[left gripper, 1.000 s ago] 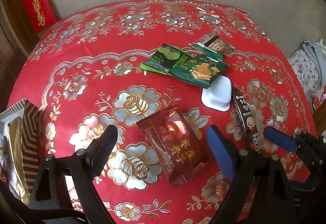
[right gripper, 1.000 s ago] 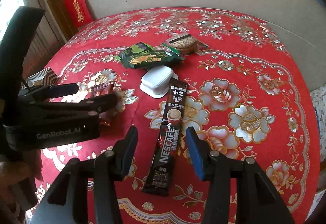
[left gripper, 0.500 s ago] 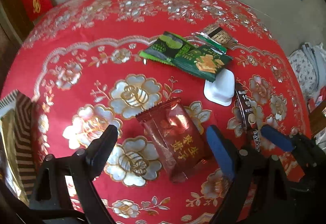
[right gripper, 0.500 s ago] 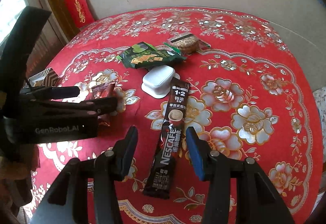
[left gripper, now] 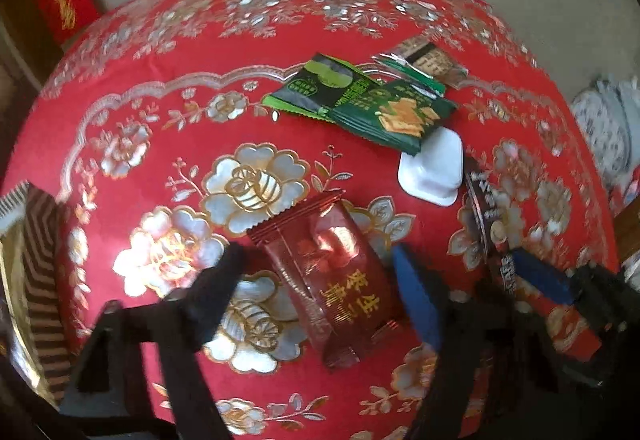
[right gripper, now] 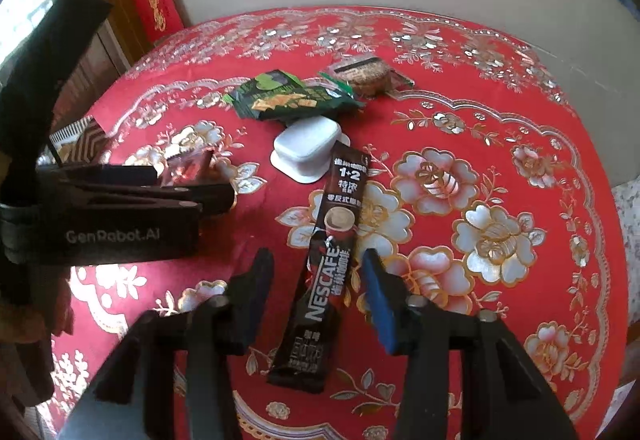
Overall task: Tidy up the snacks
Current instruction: 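Grasp another red candy packet with the left tool while the right tool grasps the Nescafe stick, then carry the red candy packet and Nescafe stick over the white tray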
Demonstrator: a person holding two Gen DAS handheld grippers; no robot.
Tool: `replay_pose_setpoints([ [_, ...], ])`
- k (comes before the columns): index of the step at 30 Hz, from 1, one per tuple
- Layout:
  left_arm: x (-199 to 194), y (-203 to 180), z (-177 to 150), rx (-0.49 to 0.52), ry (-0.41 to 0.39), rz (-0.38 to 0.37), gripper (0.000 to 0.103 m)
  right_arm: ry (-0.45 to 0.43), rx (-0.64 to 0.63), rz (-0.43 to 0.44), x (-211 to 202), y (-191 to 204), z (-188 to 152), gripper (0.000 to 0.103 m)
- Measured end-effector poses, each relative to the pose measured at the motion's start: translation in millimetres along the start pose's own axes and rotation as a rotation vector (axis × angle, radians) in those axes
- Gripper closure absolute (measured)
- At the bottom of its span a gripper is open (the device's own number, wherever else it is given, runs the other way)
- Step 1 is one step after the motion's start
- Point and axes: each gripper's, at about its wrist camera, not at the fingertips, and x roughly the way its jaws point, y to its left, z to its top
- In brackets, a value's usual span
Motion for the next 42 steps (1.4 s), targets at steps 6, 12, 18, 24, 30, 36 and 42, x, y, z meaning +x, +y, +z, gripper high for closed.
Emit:
replay_pose_setpoints([
  [6,-8.5,6.6,-9.6,0.036,-0.029,-0.022,0.061,-0.012,-0.027,0.006,-5.7,-0.6,-5.7,0.08],
  [12,-22.1,25.5,-24.1,0.003,-0.052,-0.051,0.065,-0.053,0.026,0.072,-18.7,-3.0,-12.7,0.083],
  [18,-36.8,33.8,-36.7,0.003,-0.074,-0.059,0.065,-0.08,0.012,0.108,-31.9,14.3,-14.2,0.085],
  [24,-57.9,47.4,-47.5,-0.002,-0.108,-0.071,0.065,-0.095,0.012,0.148,-38.7,30.9,-17.8,0.085],
  [30,-76.6,65.4,-56.5,-0.019,-0.132,-0.076,0.065,-0.117,-0.023,0.175,-46.1,58.4,-12.5,0.09],
  [36,-88.5,91.1,-63.9,-0.051,-0.147,-0.072,0.065,-0.097,-0.067,0.17,-39.5,87.2,-7.1,0.098],
  [42,-86.1,96.7,-68.3,-0.059,-0.138,-0.093,0.065,0.016,-0.106,0.133,-16.0,93.0,-12.6,0.097],
])
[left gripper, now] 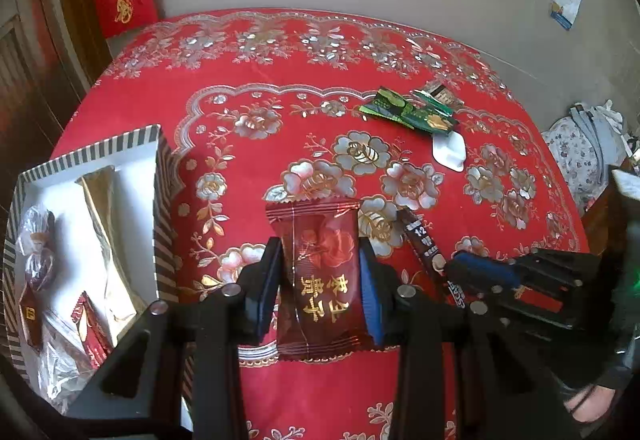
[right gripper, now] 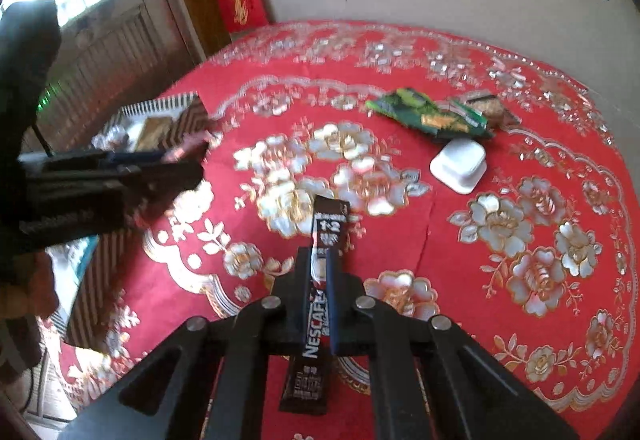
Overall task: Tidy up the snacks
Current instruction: 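Carry the red candy packet and Nescafe stick over the white tray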
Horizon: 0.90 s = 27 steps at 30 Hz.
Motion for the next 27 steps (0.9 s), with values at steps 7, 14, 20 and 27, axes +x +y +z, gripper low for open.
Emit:
replay_pose_setpoints([
  [7,0.6,-4.6,1.1,0.015,0.0,-0.015,0.065,0.006,-0.02,-0.036,-0.8,-0.4,0.7,0.055],
  [14,2.4,-1.1,-1.3,0.0,0.013,-0.042,0.064,0.128,-0.162,-0.074,21.5,15.7,1.8,0.085],
  [20,-4.8,7.9,-2.1,-0.008,0.003,-0.043,0.064,0.114,-0.12,0.019,10.7,6.2,-0.8,0.095],
  [27,-17.1,15.9,-3.6,-0.005,-0.014,-0.02,0.064,0.048,-0.072,0.083,-2.5,16.6,0.8,0.095],
])
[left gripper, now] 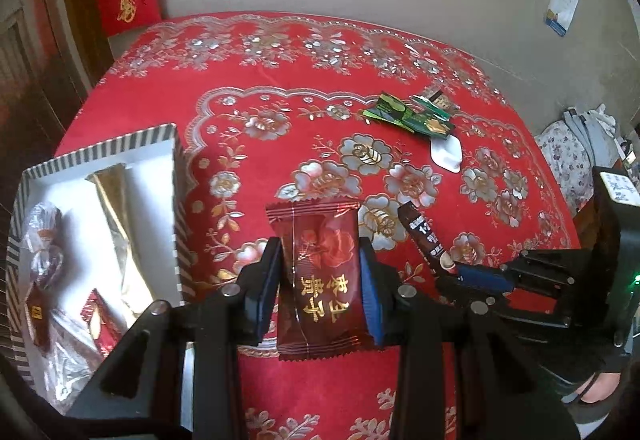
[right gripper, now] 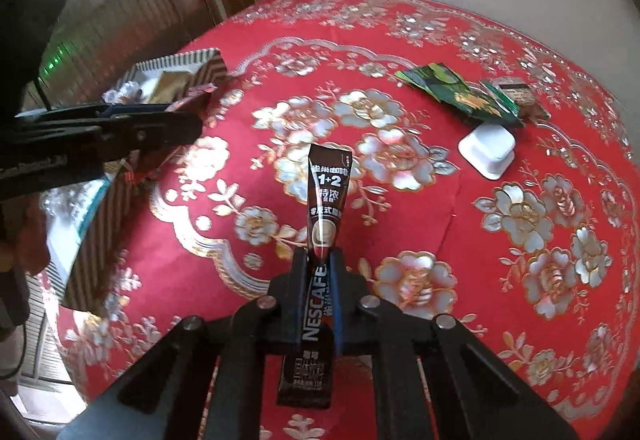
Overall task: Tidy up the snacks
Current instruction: 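Carry the red candy packet and Nescafe stick over the white tray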
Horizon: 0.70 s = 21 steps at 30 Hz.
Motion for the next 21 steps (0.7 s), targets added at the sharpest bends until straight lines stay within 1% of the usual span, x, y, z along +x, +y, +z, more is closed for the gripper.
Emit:
replay_pose_setpoints([
  [5,-14.5,10.1,-3.2,-0.002,-0.017,0.025,0.064,-0.048,-0.017,0.044,-8.4,26.2,8.4,0.095],
  [9,-30.2,22.8,-9.2,-0.001,-0.031,0.047,0.064,-0.063,-0.043,0.076,-7.3,50.3,18.4,0.095],
  [15,-58.4,61.4,-20.7,-0.038,-0.064,0.097,0.064,-0.084,-0.1,0.129,-5.1,94.3,33.6,0.094],
  [21,-70.3,103.7,-33.2,-0.083,-0.076,0.156,0.064,-0.083,-0.152,0.168,6.8,137.5,49.7,0.094],
])
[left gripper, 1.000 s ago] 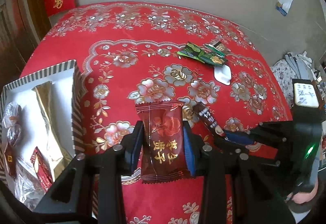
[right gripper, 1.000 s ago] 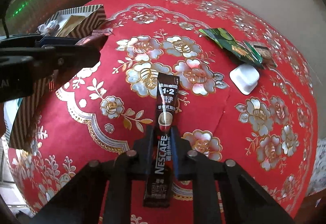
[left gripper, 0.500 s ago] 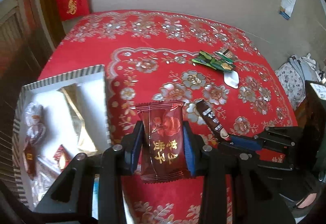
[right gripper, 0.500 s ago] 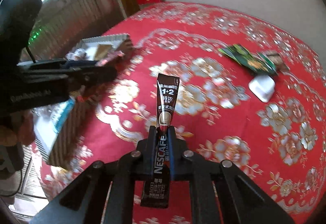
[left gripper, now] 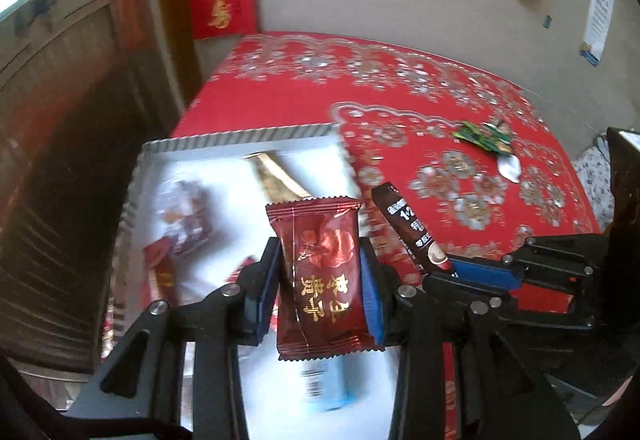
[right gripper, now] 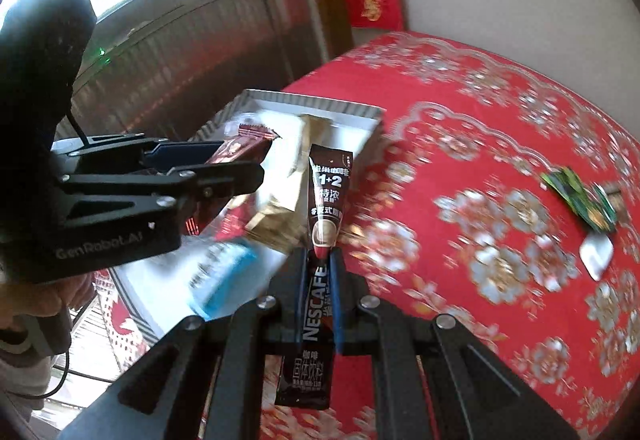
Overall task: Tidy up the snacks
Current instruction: 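Carry the red candy packet and Nescafe stick over the white tray, then open both tools to drop the packet and Nescafe stick into the tray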
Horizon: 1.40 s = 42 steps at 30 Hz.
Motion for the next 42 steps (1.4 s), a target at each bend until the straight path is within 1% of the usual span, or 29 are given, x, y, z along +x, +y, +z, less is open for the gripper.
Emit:
replay_pose_setpoints([
  [5,4.2,31.6,-8.4,-0.045,-0.001,0.041,0.064,0.019,-0.036,0.014,24.7,26.0,18.2,0.094],
  [10,15.4,58.1,-18.5,-0.092,0.016,0.048,0.064,0.046,-0.051,0.015,53.7,41.0,30.6,0.094],
  [13,19.1,69.1,-22.1,-0.116,0.012,0.051,0.064,0.068,-0.074,-0.004,68.0,49.1,34.2,0.094],
  [20,25.2,83.0,-26.3,-0.156,0.006,0.053,0.064,0.089,-0.113,-0.047,81.7,60.2,32.2,0.094],
  [22,25.8,82.9,-27.8,-0.152,0.001,0.071,0.064,0.086,-0.125,-0.064,83.7,63.0,30.8,0.094],
  [24,25.8,84.5,-28.5,-0.164,-0.008,0.078,0.064,0.085,-0.133,-0.083,86.1,66.2,28.6,0.09],
  [25,26.5,85.6,-28.5,-0.173,-0.006,0.075,0.063,0.08,-0.133,-0.092,86.3,67.3,27.6,0.09],
  [27,27.3,87.4,-29.0,-0.184,-0.007,0.08,0.061,0.071,-0.137,-0.111,87.5,67.8,25.8,0.089],
  [28,27.2,88.1,-29.1,-0.188,-0.009,0.081,0.057,0.066,-0.135,-0.107,87.0,67.2,25.2,0.089],
  [29,26.5,87.5,-29.4,-0.187,-0.013,0.084,0.052,0.058,-0.127,-0.103,85.7,66.7,24.2,0.086],
  [30,25.1,86.5,-29.2,-0.183,-0.021,0.091,0.05,0.051,-0.124,-0.103,84.9,66.6,24.2,0.083],
  [31,22.3,85.5,-29.0,-0.18,-0.033,0.102,0.047,0.045,-0.122,-0.104,83.7,66.8,24.3,0.083],
  [33,15.3,83.7,-27.7,-0.18,-0.057,0.118,0.041,0.009,-0.123,-0.099,76.5,68.5,24.0,0.08],
  [34,12.2,83.3,-26.7,-0.182,-0.067,0.119,0.036,-0.006,-0.122,-0.094,73.3,69.1,24.3,0.079],
  [35,7.1,81.8,-25.4,-0.18,-0.082,0.123,0.032,-0.034,-0.115,-0.085,66.6,69.4,24.0,0.074],
  [36,2.4,79.4,-24.0,-0.175,-0.096,0.129,0.031,-0.074,-0.105,-0.08,57.6,68.3,23.4,0.065],
  [37,-1.6,76.8,-22.8,-0.167,-0.109,0.133,0.03,-0.122,-0.1,-0.083,47.5,67.1,22.2,0.061],
  [38,-6.4,73.8,-21.4,-0.159,-0.126,0.134,0.03,-0.166,-0.103,-0.093,38.5,66.6,21.0,0.051],
  [39,-14.0,68.7,-19.7,-0.15,-0.155,0.136,0.029,-0.232,-0.113,-0.124,25.2,66.3,17.8,0.042],
  [40,-18.5,64.8,-18.5,-0.142,-0.171,0.142,0.028,-0.304,-0.129,-0.179,11.3,66.6,14.0,0.037],
  [41,-22.6,60.6,-17.4,-0.134,-0.188,0.144,0.027,-0.379,-0.144,-0.23,-3.3,67.1,9.2,0.025],
  [42,-27.2,55.1,-16.0,-0.127,-0.209,0.139,0.027,-0.43,-0.15,-0.261,-13.8,67.2,5.6,0.015],
])
